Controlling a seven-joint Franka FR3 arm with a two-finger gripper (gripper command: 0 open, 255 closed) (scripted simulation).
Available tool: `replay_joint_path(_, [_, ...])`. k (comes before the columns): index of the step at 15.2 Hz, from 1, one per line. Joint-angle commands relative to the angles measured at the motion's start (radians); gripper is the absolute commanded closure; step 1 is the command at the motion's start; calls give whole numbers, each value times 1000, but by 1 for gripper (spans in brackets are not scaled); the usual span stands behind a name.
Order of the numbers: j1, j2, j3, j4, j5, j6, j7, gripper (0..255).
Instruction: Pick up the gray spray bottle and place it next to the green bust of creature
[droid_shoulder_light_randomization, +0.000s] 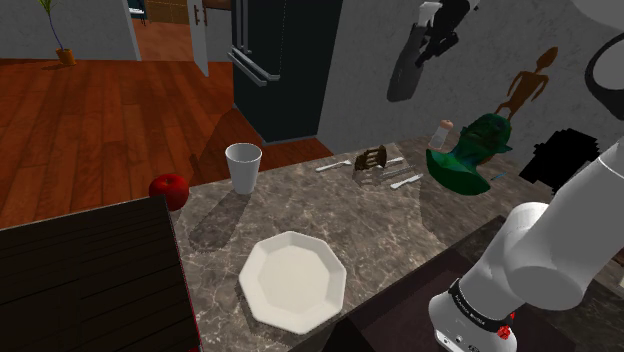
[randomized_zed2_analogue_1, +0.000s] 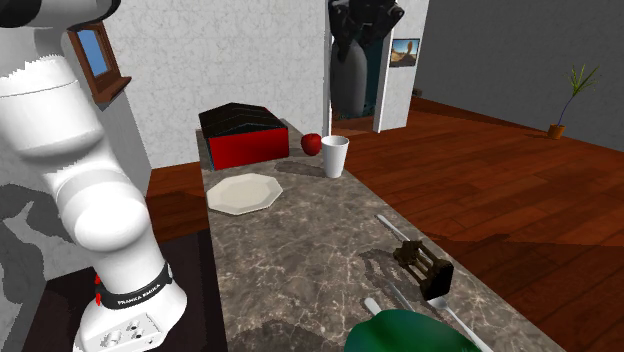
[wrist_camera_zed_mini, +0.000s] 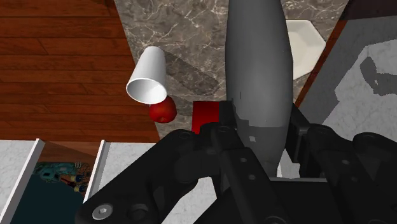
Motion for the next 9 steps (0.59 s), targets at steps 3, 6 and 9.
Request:
replay_joint_path(3, [-35, -41, -41, -16, -42, -49, -67, 255])
replay_joint_path(6, [-61, -67, -75, -23, -74, -85, -121, 255])
replay_joint_path(9, [-87, -79, -117, -18, -101, -127, -184, 255])
